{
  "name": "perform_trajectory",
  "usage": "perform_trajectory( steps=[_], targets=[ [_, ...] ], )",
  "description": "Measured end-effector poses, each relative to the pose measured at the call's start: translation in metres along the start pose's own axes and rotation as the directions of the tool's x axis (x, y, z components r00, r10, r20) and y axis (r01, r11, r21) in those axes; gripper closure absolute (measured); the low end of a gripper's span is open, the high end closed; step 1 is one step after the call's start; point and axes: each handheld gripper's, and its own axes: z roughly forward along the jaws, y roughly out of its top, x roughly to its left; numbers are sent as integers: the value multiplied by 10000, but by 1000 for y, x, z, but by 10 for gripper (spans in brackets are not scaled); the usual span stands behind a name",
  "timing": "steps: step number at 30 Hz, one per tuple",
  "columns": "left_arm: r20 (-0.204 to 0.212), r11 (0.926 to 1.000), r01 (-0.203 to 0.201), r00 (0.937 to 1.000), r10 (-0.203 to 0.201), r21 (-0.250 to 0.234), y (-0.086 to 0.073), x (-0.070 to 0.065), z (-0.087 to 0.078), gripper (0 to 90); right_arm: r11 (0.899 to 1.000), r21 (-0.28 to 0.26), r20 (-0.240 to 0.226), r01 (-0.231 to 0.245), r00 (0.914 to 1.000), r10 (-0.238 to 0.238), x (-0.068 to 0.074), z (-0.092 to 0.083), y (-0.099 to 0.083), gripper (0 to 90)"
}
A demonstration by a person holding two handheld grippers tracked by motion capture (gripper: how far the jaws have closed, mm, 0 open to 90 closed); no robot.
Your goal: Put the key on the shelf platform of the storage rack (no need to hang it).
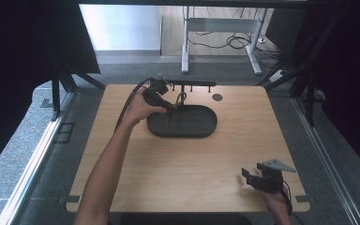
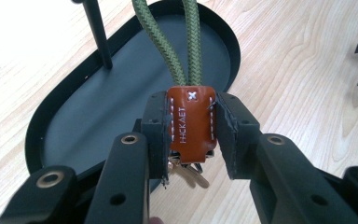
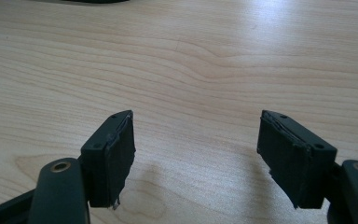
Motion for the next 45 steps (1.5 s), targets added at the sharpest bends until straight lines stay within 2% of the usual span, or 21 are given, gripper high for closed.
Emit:
perform_trajectory(
  steps=[11, 20, 26, 28, 32, 33, 35, 37, 40, 45],
  targets=[
    [-68, 9995, 206, 9998, -204, 223, 9, 11, 23, 670, 10000, 38, 47, -37, 10000, 37, -4, -1, -1, 277],
    [-205, 9990, 43, 9998, -34, 449, 8, 17, 43, 670, 9998, 197, 51, 53, 10000, -54, -3, 1, -2, 275],
    [-310, 9988, 74, 9995, -59, 484, 7, 18, 56, 670, 9997, 220, -10, 100, 9999, -100, -2, 2, -2, 273],
    [-310, 9979, 89, 9995, -69, 646, 5, 17, 63, 669, 9997, 226, 0, 83, 10000, -83, -2, 2, -2, 273],
    [-414, 9972, -14, 9991, 46, 749, 4, 17, 67, 667, 9997, 230, 11, 45, 10000, -45, -3, 2, -2, 273],
    [-588, 9966, -133, 9981, 181, 811, 3, 17, 69, 667, 9997, 226, 20, 54, 10000, -54, -3, 2, -2, 273],
    [-569, 9969, -14, 9984, 59, 788, 1, 18, 71, 667, 9996, 259, 24, 68, 10000, -68, -3, 2, -2, 272],
    [-608, 9974, -110, 9980, 154, 714, -1, 19, 72, 666, 9996, 250, 25, 101, 9999, -102, -3, 2, -2, 272],
    [-639, 9976, -4, 9979, 49, 696, -3, 18, 72, 665, 9996, 251, 29, 98, 9999, -99, -3, 2, -2, 271],
    [-685, 9961, -211, 9973, 270, 853, -6, 17, 72, 650, 9996, 278, 24, 89, 10000, -90, -2, 2, -2, 271]
  ],
)
